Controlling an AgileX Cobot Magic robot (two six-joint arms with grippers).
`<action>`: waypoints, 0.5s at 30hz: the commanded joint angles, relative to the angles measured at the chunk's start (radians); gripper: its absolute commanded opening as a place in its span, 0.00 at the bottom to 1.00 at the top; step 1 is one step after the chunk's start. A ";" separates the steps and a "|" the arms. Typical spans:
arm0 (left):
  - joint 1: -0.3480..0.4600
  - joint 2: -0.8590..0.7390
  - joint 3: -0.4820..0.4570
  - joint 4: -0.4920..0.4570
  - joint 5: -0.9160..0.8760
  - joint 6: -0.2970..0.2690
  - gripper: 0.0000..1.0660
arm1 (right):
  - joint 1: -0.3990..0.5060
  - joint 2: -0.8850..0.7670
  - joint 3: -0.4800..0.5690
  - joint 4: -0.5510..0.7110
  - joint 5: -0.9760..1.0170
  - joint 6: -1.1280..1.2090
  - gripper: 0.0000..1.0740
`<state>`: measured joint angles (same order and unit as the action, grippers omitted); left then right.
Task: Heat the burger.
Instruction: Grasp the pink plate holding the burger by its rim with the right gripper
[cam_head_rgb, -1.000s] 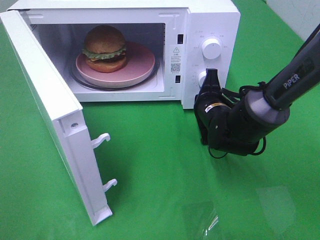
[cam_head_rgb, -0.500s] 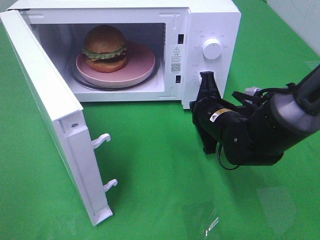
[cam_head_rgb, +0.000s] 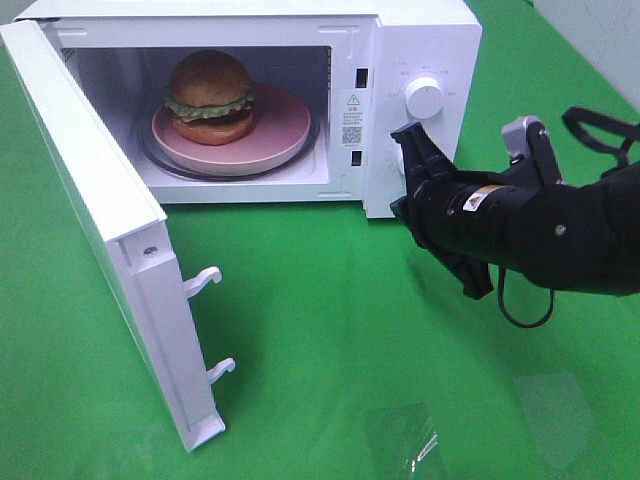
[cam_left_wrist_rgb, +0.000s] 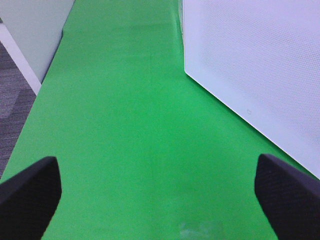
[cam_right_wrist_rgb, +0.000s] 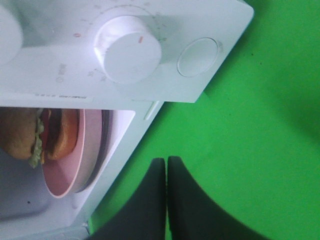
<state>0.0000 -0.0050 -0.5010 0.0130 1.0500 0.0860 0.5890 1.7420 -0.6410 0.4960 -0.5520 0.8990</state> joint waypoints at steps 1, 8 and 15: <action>0.000 -0.019 0.003 -0.004 -0.012 0.001 0.92 | -0.023 -0.061 0.003 -0.009 0.086 -0.160 0.02; 0.000 -0.019 0.003 -0.004 -0.012 0.001 0.92 | -0.124 -0.192 -0.002 -0.009 0.348 -0.482 0.03; 0.000 -0.019 0.003 -0.004 -0.012 0.001 0.92 | -0.209 -0.247 -0.024 -0.013 0.594 -0.700 0.04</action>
<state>0.0000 -0.0050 -0.5010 0.0130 1.0500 0.0860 0.4020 1.5130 -0.6440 0.4950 -0.0570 0.2880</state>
